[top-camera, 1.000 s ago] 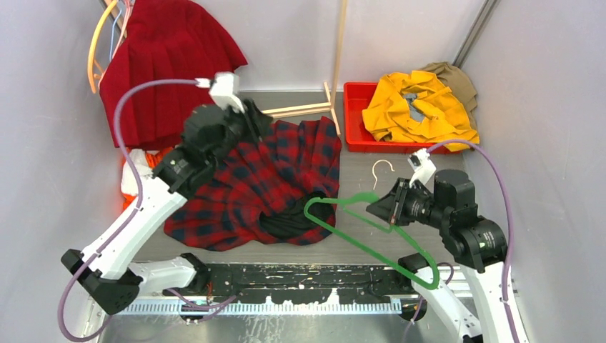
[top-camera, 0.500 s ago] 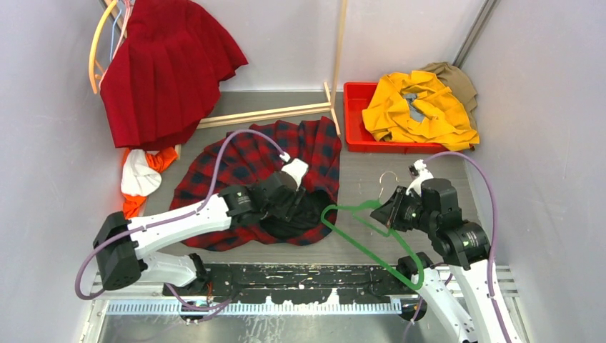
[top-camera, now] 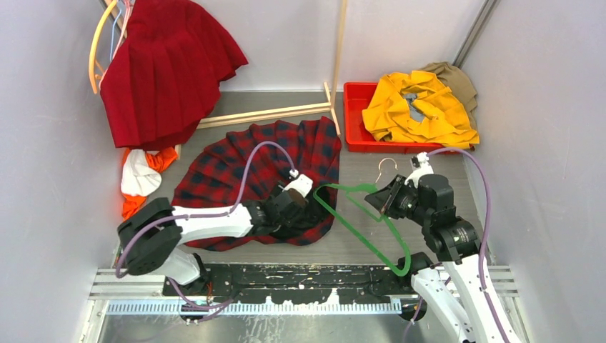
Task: Place the skirt on the hanger
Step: Adjust the skirt on the hanger.
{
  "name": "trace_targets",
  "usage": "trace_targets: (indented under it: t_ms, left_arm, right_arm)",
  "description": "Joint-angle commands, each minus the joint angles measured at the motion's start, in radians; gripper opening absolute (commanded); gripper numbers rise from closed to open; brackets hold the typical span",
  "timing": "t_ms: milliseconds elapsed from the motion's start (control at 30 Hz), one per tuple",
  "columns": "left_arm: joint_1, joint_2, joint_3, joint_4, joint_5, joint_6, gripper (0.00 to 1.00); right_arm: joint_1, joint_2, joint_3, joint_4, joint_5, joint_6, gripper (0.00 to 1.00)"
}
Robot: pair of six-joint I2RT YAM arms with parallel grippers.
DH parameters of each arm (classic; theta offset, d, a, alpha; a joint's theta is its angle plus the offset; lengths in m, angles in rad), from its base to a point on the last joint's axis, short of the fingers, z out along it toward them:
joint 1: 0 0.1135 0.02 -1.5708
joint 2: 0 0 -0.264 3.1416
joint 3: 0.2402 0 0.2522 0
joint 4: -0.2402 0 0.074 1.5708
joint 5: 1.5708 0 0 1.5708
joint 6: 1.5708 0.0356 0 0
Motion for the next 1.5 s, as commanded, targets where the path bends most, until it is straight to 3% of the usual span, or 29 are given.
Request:
trace_targets:
  t_ms: [0,400,500,633,833,1067,1233,1467]
  left_arm:
    - [-0.004,0.08,0.001,0.226,-0.121,0.053,0.6]
    - [0.011,0.237,0.048,0.32,-0.172,0.071,0.63]
    - [0.02,0.264,0.08,0.283,-0.201,0.064,0.55]
    - [0.02,0.216,0.083,0.257,-0.212,0.058,0.36]
    - [0.022,0.147,0.098,0.198,-0.257,0.067,0.29]
    - [0.043,0.131,0.101,0.184,-0.258,0.074,0.11]
    - [0.048,0.071,0.155,0.081,-0.19,0.069,0.04]
    - [0.051,0.02,0.38,-0.145,0.091,0.066,0.04]
  right_arm:
    - [0.004,-0.02,-0.013,0.156,0.06,0.041,0.01]
    - [0.004,-0.008,-0.047,0.209,0.064,0.049,0.01]
    - [0.003,-0.012,-0.045,0.204,0.066,0.044,0.01]
    - [0.004,-0.015,-0.045,0.196,0.074,0.032,0.01]
    - [0.004,-0.017,-0.048,0.202,0.076,0.032,0.01]
    - [0.004,-0.022,-0.053,0.217,0.08,0.036,0.01]
    - [0.004,-0.031,-0.091,0.304,0.053,0.084,0.01]
    - [0.004,0.024,-0.174,0.508,-0.014,0.219,0.01]
